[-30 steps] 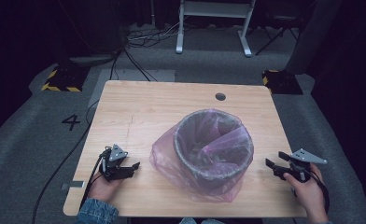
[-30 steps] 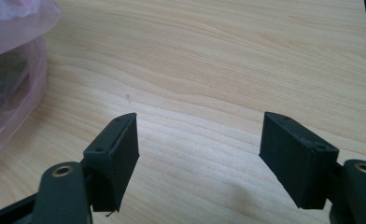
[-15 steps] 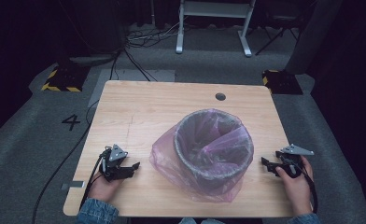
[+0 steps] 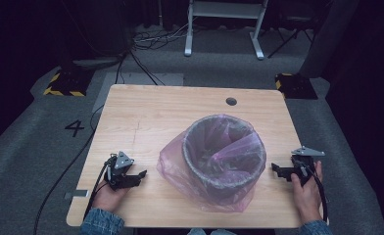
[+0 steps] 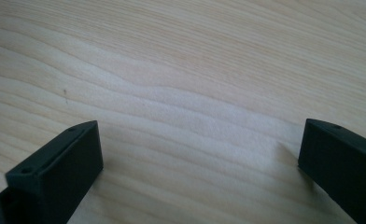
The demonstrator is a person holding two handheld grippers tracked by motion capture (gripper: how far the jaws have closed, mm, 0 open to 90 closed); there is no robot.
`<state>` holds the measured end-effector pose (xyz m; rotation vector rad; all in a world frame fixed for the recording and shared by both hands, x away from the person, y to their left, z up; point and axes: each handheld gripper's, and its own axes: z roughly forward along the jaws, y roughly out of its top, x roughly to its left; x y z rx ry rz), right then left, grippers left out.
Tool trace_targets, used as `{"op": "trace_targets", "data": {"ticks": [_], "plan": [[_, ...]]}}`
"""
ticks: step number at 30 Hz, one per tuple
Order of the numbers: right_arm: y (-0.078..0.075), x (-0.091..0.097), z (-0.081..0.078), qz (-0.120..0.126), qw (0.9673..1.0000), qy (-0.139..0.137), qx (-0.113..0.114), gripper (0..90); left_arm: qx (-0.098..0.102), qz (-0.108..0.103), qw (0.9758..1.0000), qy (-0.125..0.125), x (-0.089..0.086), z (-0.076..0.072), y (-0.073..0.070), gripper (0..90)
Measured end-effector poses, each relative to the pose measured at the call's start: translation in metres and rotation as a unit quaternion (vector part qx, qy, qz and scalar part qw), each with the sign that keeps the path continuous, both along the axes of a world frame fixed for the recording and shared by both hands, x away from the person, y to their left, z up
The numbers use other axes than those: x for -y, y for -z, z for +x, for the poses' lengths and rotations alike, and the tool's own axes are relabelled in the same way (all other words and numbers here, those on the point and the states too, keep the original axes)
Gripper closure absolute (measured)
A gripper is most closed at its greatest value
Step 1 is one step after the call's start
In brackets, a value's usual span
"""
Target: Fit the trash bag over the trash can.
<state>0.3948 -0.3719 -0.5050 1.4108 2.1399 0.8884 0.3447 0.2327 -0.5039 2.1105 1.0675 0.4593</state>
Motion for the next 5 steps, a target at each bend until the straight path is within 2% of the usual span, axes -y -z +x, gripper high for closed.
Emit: {"op": "trace_targets", "data": {"ticks": [1,5], "plan": [[0.0,-0.0006,0.0023,0.0,1.0,-0.007,0.0,0.0,0.001,0.001,1.0,0.001,-0.0001,0.0001,0.0,31.7],[0.0001,-0.001,0.0026,0.001,1.0,-0.007,0.0,0.1,0.001,0.001,1.0,0.001,-0.0002,0.0001,0.0,31.7]]}}
